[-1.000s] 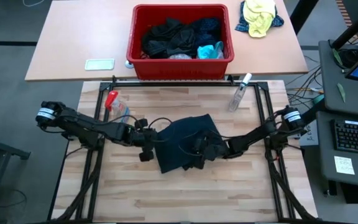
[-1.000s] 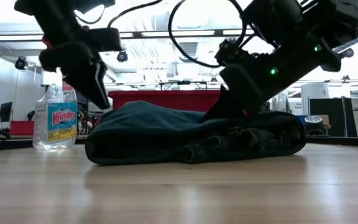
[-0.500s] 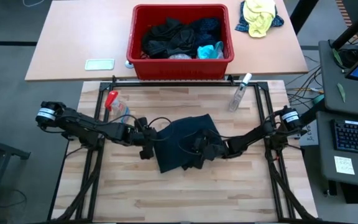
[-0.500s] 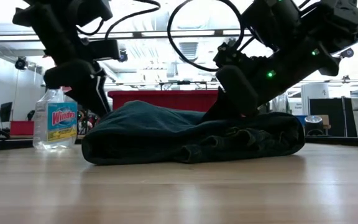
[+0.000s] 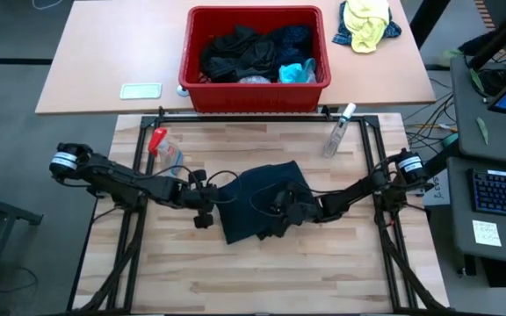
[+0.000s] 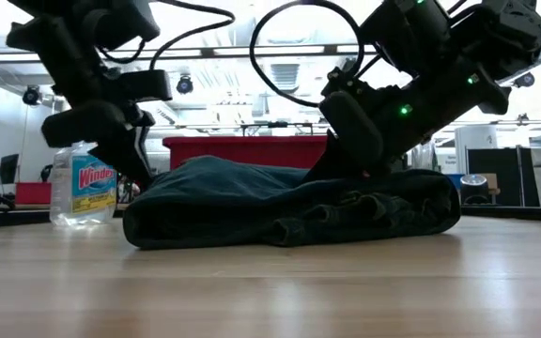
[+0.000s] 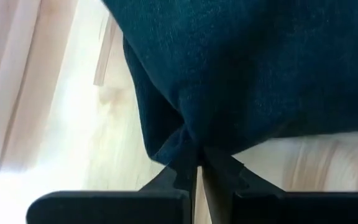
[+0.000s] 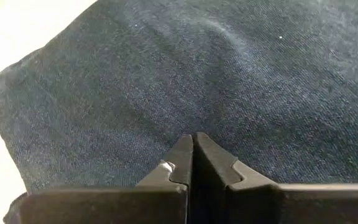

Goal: Fold Laundry from Bin
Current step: Fold the blue pants

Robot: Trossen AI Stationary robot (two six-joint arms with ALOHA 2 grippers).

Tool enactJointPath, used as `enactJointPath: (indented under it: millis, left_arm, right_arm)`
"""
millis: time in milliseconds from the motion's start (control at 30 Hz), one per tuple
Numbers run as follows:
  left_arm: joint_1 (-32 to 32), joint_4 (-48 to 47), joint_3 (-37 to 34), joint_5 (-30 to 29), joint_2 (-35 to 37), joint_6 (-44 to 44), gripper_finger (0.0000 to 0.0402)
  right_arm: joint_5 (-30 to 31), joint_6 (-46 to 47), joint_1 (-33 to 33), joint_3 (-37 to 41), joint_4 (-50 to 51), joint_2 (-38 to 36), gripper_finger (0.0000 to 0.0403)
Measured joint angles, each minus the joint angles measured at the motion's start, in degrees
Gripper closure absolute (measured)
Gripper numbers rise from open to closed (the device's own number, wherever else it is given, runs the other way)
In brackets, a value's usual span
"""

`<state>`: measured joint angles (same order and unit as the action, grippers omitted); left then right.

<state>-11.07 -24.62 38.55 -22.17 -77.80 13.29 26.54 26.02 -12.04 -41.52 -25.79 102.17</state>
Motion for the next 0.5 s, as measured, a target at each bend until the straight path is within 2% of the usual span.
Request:
enactJointPath:
  millis: [333, 500]
  left_arm:
    - [-1.3, -3.6, -2.3, -4.0, 3.4, 7.6, 0.0393]
    - [-1.4, -9.7, 0.7, -4.3, 6.2, 9.8, 0.0386]
  right_arm:
    - [-0.1, 3.0, 0.6, 0.1, 1.5, 0.0, 0.0391]
    - [0.0, 1.7, 0.6, 0.3, -0.3, -1.5, 0.0391]
